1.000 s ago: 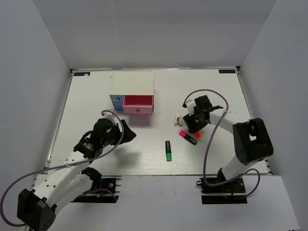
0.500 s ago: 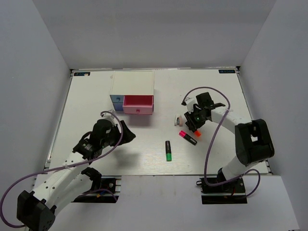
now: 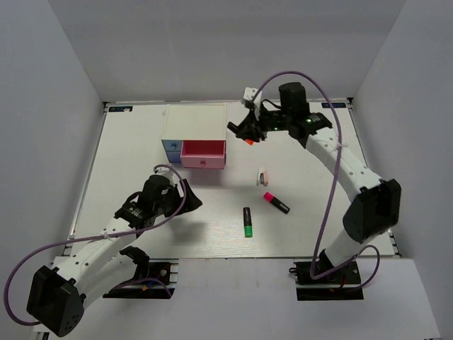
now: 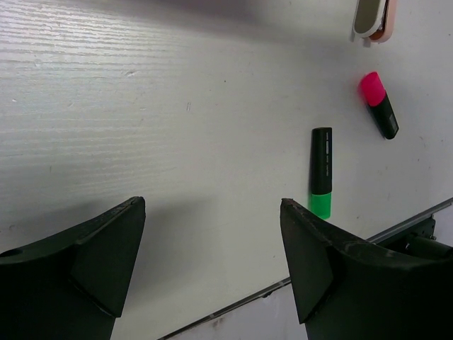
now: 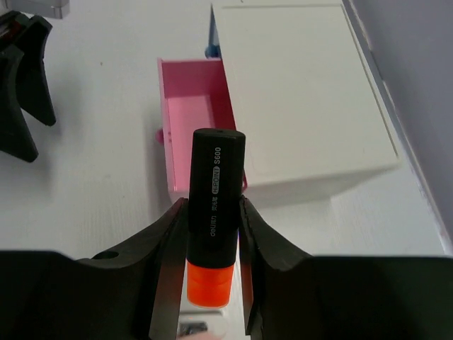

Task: Sort the stationery into containers
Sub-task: Place the pen in the drawer.

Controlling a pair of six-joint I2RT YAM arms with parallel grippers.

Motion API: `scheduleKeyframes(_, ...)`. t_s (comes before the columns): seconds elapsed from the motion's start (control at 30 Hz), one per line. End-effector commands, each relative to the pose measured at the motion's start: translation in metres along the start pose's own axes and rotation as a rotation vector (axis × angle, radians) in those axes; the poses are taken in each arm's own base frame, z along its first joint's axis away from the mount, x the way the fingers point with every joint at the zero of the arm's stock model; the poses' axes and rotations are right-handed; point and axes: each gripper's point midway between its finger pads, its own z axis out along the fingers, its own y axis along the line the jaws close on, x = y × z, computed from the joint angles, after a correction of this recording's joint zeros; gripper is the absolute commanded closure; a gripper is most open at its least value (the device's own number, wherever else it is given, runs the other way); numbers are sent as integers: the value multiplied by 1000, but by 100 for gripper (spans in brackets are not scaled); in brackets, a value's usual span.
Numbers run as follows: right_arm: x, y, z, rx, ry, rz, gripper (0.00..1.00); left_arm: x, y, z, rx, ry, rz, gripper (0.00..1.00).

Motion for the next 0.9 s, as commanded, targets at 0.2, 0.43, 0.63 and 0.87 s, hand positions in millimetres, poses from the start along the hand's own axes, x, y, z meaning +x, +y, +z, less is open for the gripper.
scheduleKeyframes(0.2,-41,5,85,-195,-184,-225,86,-7,-13,-4,46,-15,4,13)
scheduleKeyframes(0.43,-50,12,115,-232,-201,-212,84,-8,-15,-5,52,-22,5,13)
scheduleKeyframes(0.63,-25,14,137,-244,-159,-132,69,-9,-22,0,72,-3,40,13)
scheduleKeyframes(0.87,-16,17,138,-250,-141,-125,62,-23,-47,8,121,2,109,13)
